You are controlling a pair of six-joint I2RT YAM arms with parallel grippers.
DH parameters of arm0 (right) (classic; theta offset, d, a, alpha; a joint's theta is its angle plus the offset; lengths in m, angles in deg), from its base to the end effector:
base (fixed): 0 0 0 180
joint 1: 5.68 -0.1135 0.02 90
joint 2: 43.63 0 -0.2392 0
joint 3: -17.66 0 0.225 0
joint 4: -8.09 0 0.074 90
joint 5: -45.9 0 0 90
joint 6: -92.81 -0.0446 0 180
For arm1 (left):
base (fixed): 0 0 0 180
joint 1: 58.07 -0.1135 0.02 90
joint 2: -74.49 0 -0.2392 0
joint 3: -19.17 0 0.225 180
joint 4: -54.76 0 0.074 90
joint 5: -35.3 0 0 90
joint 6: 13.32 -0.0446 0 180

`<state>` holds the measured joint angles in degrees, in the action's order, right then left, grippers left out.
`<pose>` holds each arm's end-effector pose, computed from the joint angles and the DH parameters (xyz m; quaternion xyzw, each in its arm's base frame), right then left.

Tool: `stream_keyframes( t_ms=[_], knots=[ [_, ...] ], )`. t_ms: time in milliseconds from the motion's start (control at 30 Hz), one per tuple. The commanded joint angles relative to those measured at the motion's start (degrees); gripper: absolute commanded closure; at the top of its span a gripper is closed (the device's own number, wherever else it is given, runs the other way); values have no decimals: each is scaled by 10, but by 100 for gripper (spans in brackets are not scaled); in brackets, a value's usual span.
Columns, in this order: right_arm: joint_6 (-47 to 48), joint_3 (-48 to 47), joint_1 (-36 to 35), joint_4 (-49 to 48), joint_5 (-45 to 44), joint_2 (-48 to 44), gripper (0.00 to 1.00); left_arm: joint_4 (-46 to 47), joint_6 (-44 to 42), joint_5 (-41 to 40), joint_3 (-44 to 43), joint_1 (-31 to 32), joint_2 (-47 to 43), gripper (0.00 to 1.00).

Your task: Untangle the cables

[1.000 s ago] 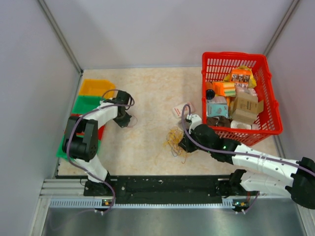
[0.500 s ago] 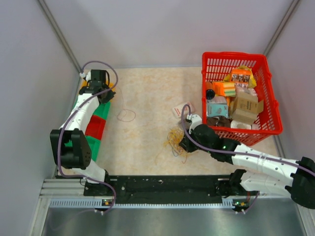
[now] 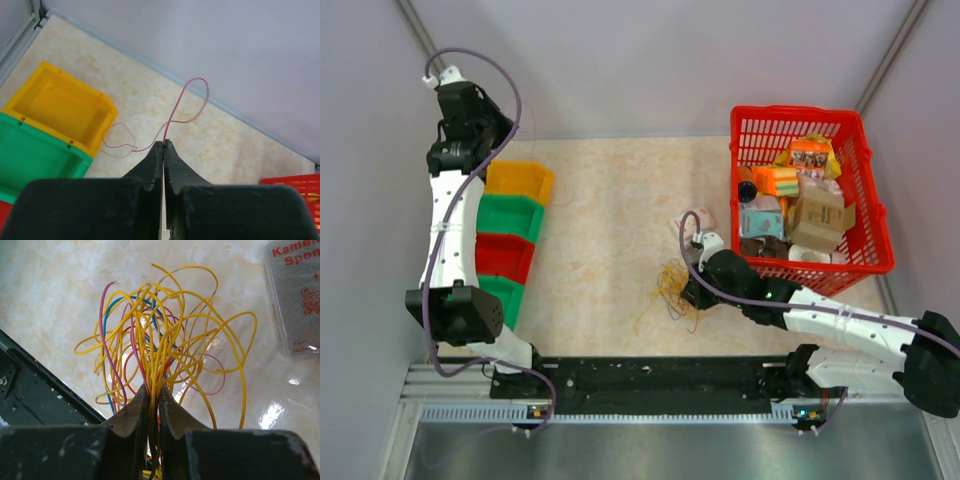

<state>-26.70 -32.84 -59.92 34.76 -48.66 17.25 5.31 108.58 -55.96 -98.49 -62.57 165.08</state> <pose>0.1311 0.1760 0.2106 -0.1742 0.8775 0.2708 0.3555 0.3314 0.0271 0.4099 -0.2653 0.7874 -0.1229 0.5427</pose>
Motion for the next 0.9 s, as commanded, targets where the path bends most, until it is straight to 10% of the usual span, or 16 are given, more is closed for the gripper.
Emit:
stream_keyframes(
  t_ms=[0, 700, 867],
  knots=[
    [10, -39, -1, -14, 14, 15, 100, 8, -25, 28, -72, -14, -7, 100],
    [17, -64, 4, -11, 35, 53, 100, 32, 9, 54, -203, -96, 27, 100],
    [20, -70, 5, -12, 35, 61, 100, 174, 146, 294, -176, -123, -22, 100]
  ],
)
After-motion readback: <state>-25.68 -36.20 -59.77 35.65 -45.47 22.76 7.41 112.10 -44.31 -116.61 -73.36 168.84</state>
